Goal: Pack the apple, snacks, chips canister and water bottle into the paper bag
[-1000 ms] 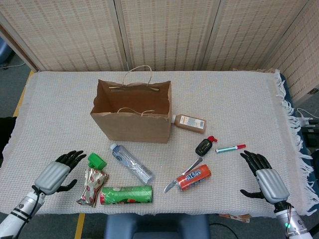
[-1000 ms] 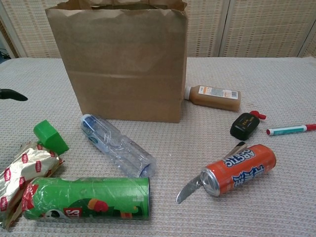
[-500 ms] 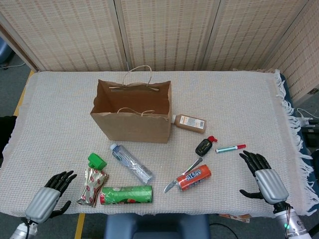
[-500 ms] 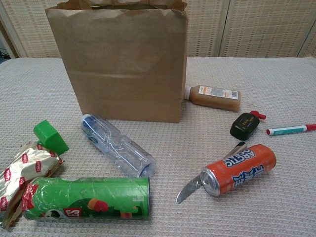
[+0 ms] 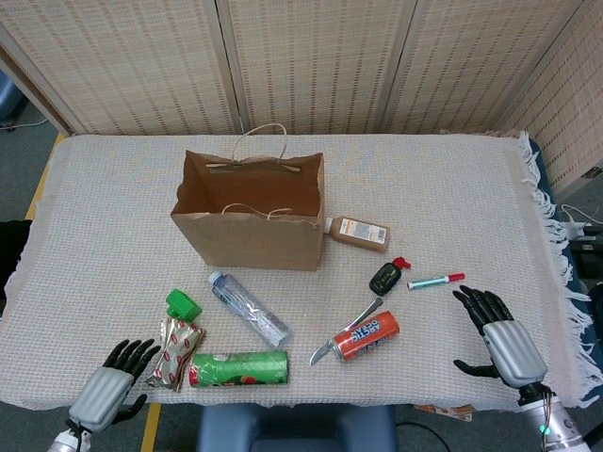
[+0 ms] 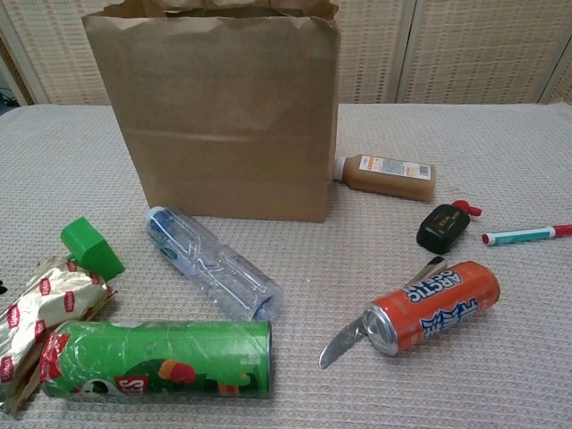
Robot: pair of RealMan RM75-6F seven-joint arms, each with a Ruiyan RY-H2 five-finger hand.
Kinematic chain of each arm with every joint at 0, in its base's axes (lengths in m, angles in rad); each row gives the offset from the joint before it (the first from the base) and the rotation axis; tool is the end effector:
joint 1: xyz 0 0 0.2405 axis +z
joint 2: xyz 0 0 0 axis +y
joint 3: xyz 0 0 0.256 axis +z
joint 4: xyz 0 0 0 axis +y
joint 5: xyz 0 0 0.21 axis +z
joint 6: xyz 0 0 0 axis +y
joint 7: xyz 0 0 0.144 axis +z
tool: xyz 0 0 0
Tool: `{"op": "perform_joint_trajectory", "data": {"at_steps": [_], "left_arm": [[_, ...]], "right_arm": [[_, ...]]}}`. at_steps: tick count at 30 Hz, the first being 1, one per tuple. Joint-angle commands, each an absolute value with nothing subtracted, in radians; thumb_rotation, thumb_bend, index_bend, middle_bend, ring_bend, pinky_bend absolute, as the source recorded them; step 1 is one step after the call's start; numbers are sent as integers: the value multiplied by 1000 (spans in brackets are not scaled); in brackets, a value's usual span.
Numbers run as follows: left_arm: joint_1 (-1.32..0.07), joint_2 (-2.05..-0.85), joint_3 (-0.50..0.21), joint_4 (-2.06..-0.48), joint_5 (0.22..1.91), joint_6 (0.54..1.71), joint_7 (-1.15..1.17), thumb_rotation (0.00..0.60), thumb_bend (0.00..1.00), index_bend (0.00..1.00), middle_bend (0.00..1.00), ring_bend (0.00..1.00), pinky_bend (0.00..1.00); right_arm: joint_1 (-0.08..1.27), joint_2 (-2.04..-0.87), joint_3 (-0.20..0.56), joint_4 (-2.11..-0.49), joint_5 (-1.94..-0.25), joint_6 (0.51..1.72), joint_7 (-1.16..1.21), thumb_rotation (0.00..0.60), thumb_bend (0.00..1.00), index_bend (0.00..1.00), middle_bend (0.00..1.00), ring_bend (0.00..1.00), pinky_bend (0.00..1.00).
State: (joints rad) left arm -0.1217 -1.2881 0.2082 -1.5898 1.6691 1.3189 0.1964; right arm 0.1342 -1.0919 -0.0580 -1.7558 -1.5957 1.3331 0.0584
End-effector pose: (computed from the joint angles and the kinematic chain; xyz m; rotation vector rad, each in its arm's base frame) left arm -0.2907 0.1212 0.0485 -1.8572 -1.0274 -0.7328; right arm -0.2786 -0.1646 0.1172 1.5895 -1.1630 0.9405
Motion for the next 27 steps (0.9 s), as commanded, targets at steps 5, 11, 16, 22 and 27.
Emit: {"op": "perform_joint_trajectory", "data": {"at_steps": [5, 11, 16, 22, 27], "left_arm": [[-131, -1332, 197, -1557, 1654, 1275, 223, 600, 368, 0, 0, 0, 24], [-136, -1375, 170, -1524, 1655, 1287, 206, 600, 368, 0, 0, 0, 18], [-132, -1412, 162, -1477, 1695, 1336, 165, 600, 367, 0, 0, 0, 14], [-139, -1430, 164, -1438, 1703, 1330, 142, 600, 364, 0, 0, 0, 13], [-148, -1440, 167, -1428, 1698, 1306, 144, 600, 366, 0, 0, 0, 12]], "right_arm": [[135, -1089, -57, -1759, -1588, 1328, 59, 600, 0, 0, 0, 0, 0], [137, -1089, -57, -1763, -1581, 1321, 55, 600, 0, 0, 0, 0, 0], [138, -1089, -55, -1767, -1571, 1314, 51, 600, 0, 0, 0, 0, 0], [139, -1087, -55, -1769, -1568, 1311, 50, 600, 0, 0, 0, 0, 0], [140, -1088, -54, -1770, -1565, 1308, 48, 600, 0, 0, 0, 0, 0]]}}
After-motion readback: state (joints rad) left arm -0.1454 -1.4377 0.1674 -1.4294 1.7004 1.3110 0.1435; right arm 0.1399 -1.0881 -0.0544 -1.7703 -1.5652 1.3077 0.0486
